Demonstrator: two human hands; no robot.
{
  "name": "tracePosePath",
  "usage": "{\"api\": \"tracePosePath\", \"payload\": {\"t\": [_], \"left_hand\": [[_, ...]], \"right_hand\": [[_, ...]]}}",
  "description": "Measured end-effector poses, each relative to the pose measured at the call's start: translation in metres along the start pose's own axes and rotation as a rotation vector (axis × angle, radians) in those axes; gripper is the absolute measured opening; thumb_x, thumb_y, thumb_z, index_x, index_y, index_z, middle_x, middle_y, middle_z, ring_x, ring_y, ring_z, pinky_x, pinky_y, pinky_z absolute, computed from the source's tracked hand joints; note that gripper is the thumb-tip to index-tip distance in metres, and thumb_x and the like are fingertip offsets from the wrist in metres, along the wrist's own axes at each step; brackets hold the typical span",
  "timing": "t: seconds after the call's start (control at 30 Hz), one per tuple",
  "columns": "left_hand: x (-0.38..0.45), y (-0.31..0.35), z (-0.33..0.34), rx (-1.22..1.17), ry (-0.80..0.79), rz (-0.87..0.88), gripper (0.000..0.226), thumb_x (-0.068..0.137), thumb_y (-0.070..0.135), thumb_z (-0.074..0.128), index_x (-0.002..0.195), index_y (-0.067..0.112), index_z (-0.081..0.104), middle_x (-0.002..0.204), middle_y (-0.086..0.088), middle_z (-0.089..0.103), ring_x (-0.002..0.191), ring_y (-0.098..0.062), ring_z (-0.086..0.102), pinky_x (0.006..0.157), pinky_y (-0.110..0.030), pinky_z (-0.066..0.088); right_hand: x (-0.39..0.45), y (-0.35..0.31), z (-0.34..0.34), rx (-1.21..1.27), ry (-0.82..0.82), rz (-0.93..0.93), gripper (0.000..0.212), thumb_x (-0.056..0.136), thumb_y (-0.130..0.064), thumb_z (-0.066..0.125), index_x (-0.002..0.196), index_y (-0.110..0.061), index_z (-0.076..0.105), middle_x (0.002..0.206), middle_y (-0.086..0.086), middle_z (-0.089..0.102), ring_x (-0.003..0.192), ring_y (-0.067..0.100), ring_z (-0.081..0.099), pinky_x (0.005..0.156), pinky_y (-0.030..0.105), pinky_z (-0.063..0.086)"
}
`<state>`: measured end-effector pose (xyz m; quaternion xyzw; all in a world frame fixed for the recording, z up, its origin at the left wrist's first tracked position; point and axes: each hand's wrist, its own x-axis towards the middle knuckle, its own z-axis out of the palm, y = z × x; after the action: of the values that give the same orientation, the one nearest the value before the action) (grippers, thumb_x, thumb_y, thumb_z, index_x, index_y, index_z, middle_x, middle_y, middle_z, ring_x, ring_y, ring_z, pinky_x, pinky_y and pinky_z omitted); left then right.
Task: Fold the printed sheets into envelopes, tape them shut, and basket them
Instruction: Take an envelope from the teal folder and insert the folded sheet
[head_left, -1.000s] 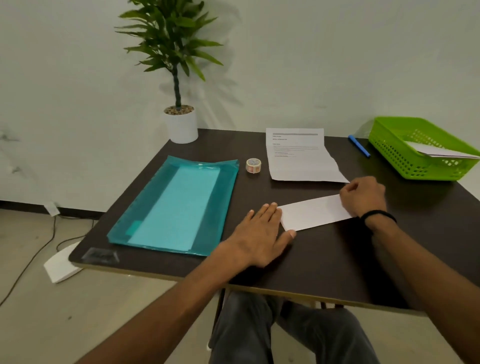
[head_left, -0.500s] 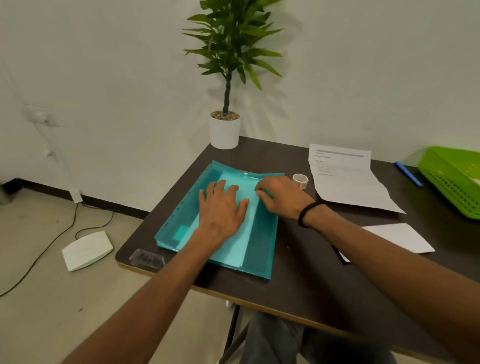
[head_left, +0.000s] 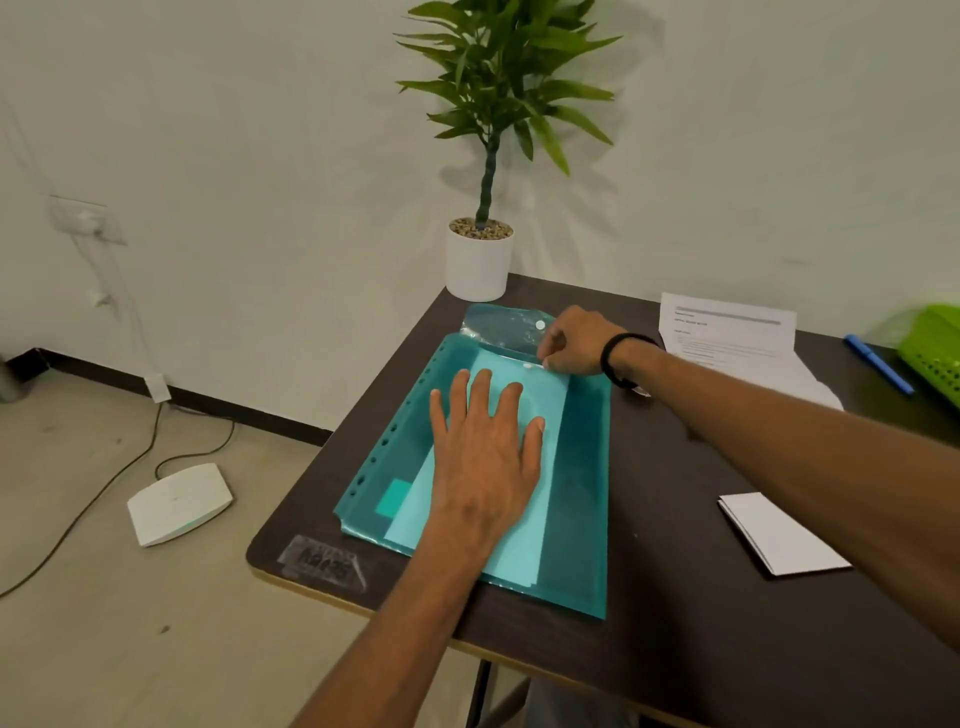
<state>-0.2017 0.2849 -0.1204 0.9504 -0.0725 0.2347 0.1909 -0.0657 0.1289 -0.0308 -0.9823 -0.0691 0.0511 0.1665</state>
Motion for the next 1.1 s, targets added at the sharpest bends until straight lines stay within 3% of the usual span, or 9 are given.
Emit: {"api": "tracePosePath", "payload": {"t": [0.23,0.4,0.5,0.63,0.8,0.97,1.03,1.1], "left_hand": [[0.000,0.001,-0.001,-0.009,0.035,-0.014,0.052,0.103,0.054,0.033,0.140,0.025,0.056,0.152,-0.010,0.048,0.147,-0.035,0.036,0.123,-0.061,0.024],[0.001,0.002,-0.003,-0.052,0.111,-0.014,0.047,0.102,0.051,0.040,0.134,0.025,0.061,0.147,-0.009,0.054,0.143,-0.034,0.043,0.120,-0.063,0.029],[0.002,0.003,-0.003,-0.084,0.140,-0.015,0.044,0.101,0.050,0.044,0.133,0.025,0.062,0.144,-0.008,0.056,0.141,-0.033,0.046,0.118,-0.064,0.032],[0.002,0.002,-0.002,-0.091,0.170,0.001,0.042,0.100,0.048,0.047,0.130,0.025,0.063,0.141,-0.008,0.059,0.137,-0.033,0.050,0.115,-0.064,0.036],[0.002,0.001,-0.002,-0.084,0.150,-0.002,0.042,0.100,0.049,0.047,0.130,0.025,0.062,0.142,-0.008,0.058,0.136,-0.032,0.049,0.114,-0.063,0.037],[0.001,0.001,-0.003,-0.057,0.073,-0.033,0.045,0.100,0.051,0.042,0.131,0.025,0.063,0.145,-0.008,0.056,0.141,-0.033,0.044,0.118,-0.064,0.030],[0.001,0.001,-0.004,-0.044,0.011,-0.059,0.049,0.100,0.053,0.037,0.133,0.026,0.060,0.149,-0.008,0.052,0.144,-0.033,0.040,0.122,-0.063,0.024],[0.001,0.001,-0.005,-0.037,-0.030,-0.066,0.049,0.101,0.054,0.036,0.135,0.026,0.058,0.152,-0.008,0.049,0.146,-0.032,0.038,0.124,-0.062,0.020]], "right_hand": [[0.005,-0.003,-0.009,0.075,-0.071,0.032,0.006,0.090,-0.011,0.077,0.088,-0.015,0.081,0.093,0.001,0.077,0.088,0.016,0.067,0.075,0.028,0.059],[0.005,0.000,-0.006,0.030,-0.113,0.006,0.008,0.094,-0.008,0.070,0.091,-0.010,0.077,0.098,0.005,0.075,0.088,0.016,0.064,0.082,0.034,0.058],[0.002,0.002,-0.003,0.029,-0.080,-0.052,0.009,0.094,-0.013,0.073,0.089,-0.019,0.074,0.098,-0.001,0.073,0.093,0.015,0.065,0.081,0.029,0.054],[-0.004,0.005,-0.001,0.036,-0.036,-0.096,0.005,0.096,-0.017,0.073,0.098,-0.016,0.077,0.103,0.000,0.073,0.094,0.015,0.065,0.080,0.026,0.050],[-0.007,0.002,0.003,-0.027,0.010,-0.064,0.010,0.094,-0.015,0.075,0.100,-0.009,0.080,0.104,0.005,0.076,0.090,0.015,0.065,0.072,0.021,0.047],[-0.008,-0.008,0.002,-0.156,0.040,0.103,0.033,0.088,-0.031,0.080,0.105,-0.009,0.062,0.097,0.007,0.066,0.090,0.027,0.065,0.072,0.033,0.049],[-0.009,-0.014,-0.001,-0.199,0.016,0.117,0.032,0.088,-0.027,0.080,0.102,-0.011,0.056,0.089,0.006,0.063,0.084,0.027,0.063,0.070,0.034,0.050],[-0.007,-0.016,-0.005,-0.187,-0.009,0.131,0.025,0.085,-0.018,0.080,0.096,-0.005,0.061,0.084,0.007,0.068,0.080,0.027,0.068,0.067,0.036,0.057]]}}
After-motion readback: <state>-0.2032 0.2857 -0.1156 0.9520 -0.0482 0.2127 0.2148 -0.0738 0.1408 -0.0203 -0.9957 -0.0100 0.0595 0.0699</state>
